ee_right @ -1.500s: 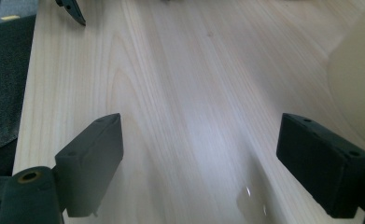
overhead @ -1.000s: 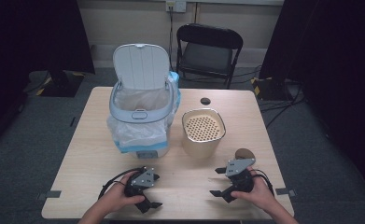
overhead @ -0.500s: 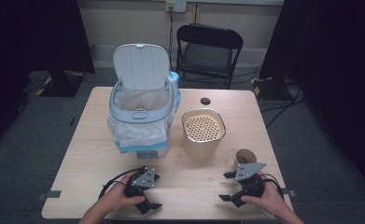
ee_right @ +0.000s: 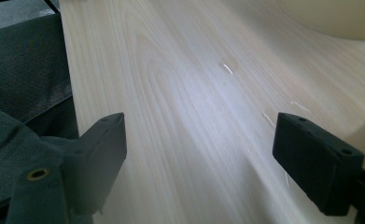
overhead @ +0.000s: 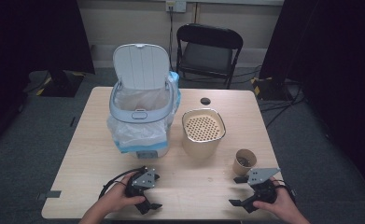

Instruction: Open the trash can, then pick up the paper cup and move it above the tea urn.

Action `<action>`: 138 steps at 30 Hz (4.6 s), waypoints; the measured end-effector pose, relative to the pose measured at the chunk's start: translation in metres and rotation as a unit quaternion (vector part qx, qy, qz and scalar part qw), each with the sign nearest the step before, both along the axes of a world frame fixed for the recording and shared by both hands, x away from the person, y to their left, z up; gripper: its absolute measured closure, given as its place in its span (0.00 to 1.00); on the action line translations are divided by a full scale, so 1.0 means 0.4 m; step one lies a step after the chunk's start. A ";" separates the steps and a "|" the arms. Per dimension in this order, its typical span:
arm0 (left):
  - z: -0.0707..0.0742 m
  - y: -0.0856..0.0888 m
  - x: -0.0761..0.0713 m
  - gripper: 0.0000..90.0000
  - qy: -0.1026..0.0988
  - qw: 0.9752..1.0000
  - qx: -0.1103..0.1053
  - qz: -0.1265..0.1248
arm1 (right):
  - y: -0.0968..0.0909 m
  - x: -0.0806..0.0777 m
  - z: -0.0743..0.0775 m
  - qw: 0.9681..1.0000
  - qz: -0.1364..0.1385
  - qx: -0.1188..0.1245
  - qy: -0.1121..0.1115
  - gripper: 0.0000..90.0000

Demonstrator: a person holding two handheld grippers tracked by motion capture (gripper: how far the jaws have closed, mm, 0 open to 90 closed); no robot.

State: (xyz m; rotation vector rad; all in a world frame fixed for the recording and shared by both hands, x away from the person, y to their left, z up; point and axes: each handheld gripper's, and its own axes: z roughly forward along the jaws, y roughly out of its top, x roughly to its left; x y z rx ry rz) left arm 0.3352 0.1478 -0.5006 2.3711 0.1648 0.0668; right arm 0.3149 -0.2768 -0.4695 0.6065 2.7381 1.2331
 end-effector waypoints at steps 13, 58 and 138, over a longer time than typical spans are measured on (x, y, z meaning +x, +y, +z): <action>-0.001 0.000 0.001 0.00 -0.001 1.000 -0.001 -0.002 | -0.085 0.000 -0.003 0.999 -0.051 -0.005 -0.013 0.18; -0.002 -0.002 0.000 0.00 0.000 1.000 -0.009 0.000 | -0.146 0.115 -0.013 0.989 -0.136 0.031 -0.041 0.16; -0.001 0.000 0.000 0.00 0.000 1.000 -0.004 0.001 | -0.070 0.313 0.047 0.978 -0.164 0.095 -0.086 0.29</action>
